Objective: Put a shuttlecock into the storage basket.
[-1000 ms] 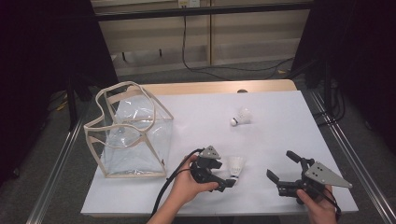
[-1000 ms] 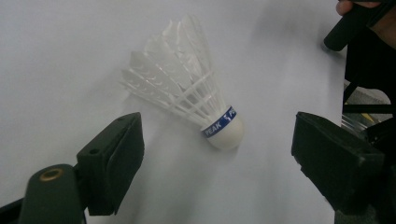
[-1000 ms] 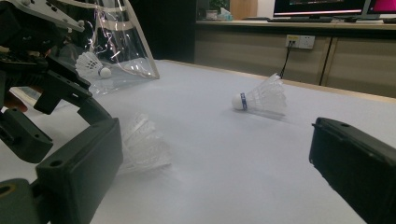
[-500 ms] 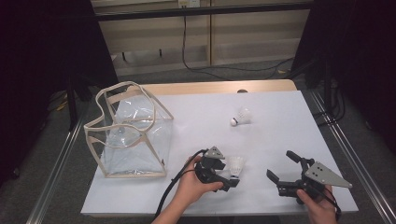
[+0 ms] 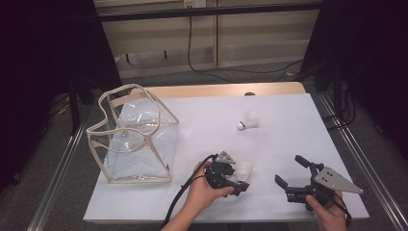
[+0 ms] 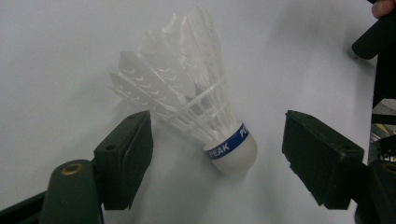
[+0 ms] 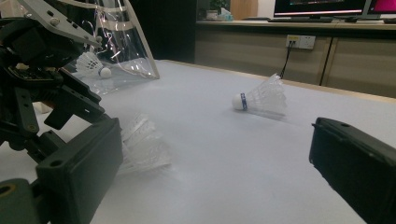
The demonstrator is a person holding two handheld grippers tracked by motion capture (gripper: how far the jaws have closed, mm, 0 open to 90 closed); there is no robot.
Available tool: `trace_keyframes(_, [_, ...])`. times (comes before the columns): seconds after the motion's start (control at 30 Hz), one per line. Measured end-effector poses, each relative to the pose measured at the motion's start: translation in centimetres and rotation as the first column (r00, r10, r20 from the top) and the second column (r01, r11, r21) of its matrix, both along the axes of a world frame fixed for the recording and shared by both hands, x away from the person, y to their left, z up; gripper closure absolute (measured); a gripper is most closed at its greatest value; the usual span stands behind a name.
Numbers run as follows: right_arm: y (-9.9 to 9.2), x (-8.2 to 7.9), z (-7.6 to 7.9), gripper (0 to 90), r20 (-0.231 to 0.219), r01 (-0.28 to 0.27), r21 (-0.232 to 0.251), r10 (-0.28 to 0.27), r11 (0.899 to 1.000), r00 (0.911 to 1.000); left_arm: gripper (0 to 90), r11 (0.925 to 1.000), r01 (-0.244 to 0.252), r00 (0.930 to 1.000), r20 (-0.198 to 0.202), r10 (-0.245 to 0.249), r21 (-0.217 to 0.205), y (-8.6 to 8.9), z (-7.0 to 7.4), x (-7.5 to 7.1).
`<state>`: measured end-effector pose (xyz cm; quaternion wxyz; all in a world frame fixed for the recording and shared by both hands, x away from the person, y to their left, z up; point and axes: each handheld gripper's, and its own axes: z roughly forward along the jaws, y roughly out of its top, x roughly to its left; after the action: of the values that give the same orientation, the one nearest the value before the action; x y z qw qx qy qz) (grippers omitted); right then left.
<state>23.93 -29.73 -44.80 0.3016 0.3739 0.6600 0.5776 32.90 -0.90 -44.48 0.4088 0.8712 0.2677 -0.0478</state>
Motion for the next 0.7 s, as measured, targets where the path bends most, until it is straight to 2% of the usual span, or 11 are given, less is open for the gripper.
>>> trace_keyframes(0.23, [0.0,0.0,0.0,2.4,0.0,-0.001,0.0,0.001,1.0,1.0,28.1,1.0,-0.005,1.0,0.006,0.005,0.003,-0.22,-0.23,-0.04])
trace_keyframes(0.4, [0.01,-0.02,0.02,2.4,-0.001,0.0,0.005,0.0,1.0,1.0,29.8,0.9997,-0.007,0.9999,0.011,0.006,0.024,-0.33,-0.4,-0.06])
trace_keyframes(0.7, [-0.04,-0.02,0.04,2.4,-0.001,0.001,0.004,-0.001,1.0,1.0,34.5,0.9996,-0.015,0.9997,0.019,0.014,0.023,-0.28,-0.46,-0.03])
